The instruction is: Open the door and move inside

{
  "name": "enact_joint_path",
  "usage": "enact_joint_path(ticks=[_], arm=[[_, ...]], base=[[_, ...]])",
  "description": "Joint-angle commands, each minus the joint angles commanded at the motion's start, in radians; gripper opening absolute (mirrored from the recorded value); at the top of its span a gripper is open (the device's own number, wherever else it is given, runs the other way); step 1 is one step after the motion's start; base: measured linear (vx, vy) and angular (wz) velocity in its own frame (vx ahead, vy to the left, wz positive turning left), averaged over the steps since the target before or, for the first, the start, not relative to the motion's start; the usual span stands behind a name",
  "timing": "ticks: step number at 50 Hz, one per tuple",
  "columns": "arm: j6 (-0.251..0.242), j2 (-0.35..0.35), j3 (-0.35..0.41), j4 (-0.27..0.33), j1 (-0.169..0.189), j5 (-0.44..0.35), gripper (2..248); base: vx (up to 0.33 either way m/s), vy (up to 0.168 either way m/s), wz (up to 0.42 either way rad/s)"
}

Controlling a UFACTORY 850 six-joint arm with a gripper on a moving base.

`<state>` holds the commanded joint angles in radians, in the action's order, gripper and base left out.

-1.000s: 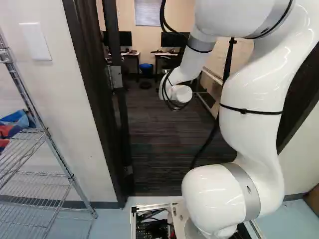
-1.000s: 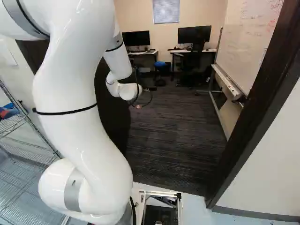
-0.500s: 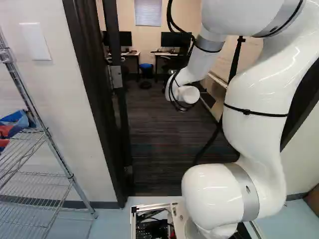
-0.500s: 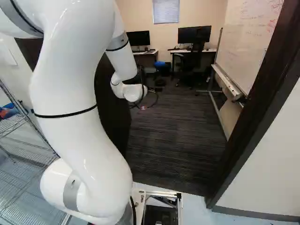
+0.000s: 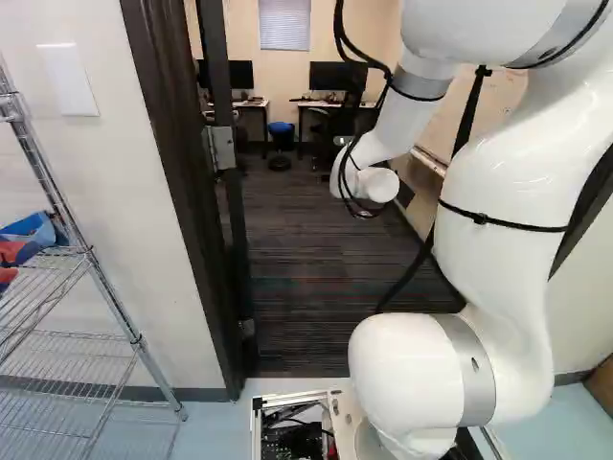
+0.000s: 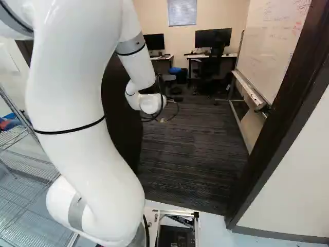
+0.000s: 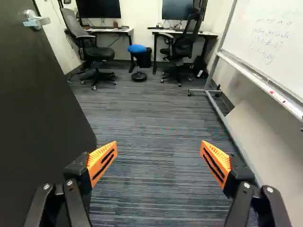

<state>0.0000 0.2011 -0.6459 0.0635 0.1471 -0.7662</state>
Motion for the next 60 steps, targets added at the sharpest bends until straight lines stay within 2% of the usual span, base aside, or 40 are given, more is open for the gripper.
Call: enact_joint_path(ticks=[31,60], arm=[[0.0,-0.036,0.042,-0.003,-0.008,-0.008,247],[0.0,-0.152,0.177,-0.019,-0.045,-0.033,247]], base=[[0.0,0.0,0.0],[0.0,0.0,0.0]])
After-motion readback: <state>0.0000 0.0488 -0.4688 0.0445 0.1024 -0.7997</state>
